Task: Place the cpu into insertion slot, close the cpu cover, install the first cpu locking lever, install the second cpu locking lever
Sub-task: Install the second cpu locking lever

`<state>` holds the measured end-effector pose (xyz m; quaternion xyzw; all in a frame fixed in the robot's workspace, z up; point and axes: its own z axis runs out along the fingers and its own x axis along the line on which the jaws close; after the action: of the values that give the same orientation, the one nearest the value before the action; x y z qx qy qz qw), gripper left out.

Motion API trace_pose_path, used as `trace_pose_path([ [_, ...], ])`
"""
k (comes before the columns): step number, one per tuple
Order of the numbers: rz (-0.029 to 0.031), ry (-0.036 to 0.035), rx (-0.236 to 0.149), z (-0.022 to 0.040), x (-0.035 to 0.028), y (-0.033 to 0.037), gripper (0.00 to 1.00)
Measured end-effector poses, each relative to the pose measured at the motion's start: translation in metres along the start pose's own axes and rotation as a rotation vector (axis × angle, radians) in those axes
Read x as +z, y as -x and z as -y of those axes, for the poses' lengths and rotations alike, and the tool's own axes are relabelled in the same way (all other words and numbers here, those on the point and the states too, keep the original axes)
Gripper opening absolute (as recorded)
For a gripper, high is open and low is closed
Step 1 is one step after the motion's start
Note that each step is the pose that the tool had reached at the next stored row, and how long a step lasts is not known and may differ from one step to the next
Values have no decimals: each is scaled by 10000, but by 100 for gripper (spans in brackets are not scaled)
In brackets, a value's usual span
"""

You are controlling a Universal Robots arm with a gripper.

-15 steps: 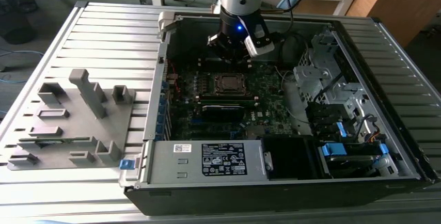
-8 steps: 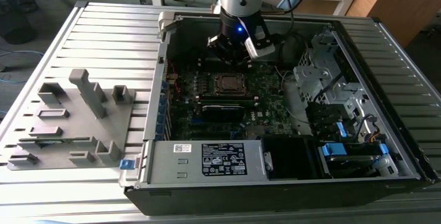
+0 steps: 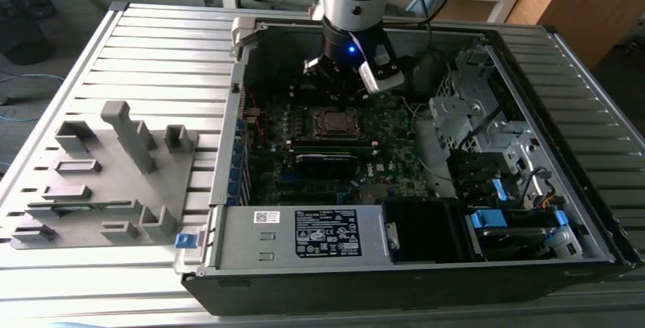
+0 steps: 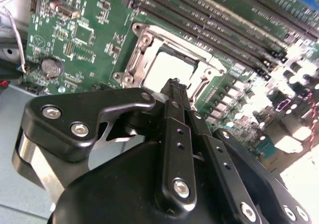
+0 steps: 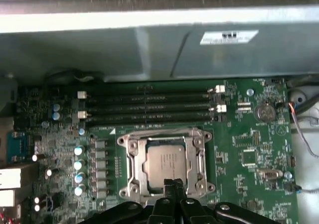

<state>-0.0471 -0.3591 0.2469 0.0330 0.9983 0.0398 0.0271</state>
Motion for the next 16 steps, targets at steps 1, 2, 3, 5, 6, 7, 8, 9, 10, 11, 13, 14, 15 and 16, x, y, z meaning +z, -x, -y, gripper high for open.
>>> trace_pose_path([
  [1, -1, -1, 0, 18, -1, 1, 11],
  [2, 0, 0, 0, 37, -2, 3, 11],
  [3, 0, 0, 0, 54, -3, 4, 11],
  [5, 0, 0, 0, 87, -4, 6, 11],
  [6, 0, 0, -1, 103, -4, 7, 11],
  [7, 0, -1, 0, 119, -5, 8, 11],
  [8, 0, 0, 0, 135, -5, 9, 11],
  [9, 1, -1, -1, 148, -5, 10, 11],
  [10, 1, -6, -1, 160, -5, 11, 11],
  [11, 1, -15, -1, 172, -6, 11, 11],
  [13, 2, -31, -2, 193, -5, 13, 11],
  [14, 3, -40, -3, 203, -5, 14, 11],
  [15, 2, -51, -4, 213, -4, 14, 11],
  [16, 3, -59, -4, 225, -2, 14, 11],
])
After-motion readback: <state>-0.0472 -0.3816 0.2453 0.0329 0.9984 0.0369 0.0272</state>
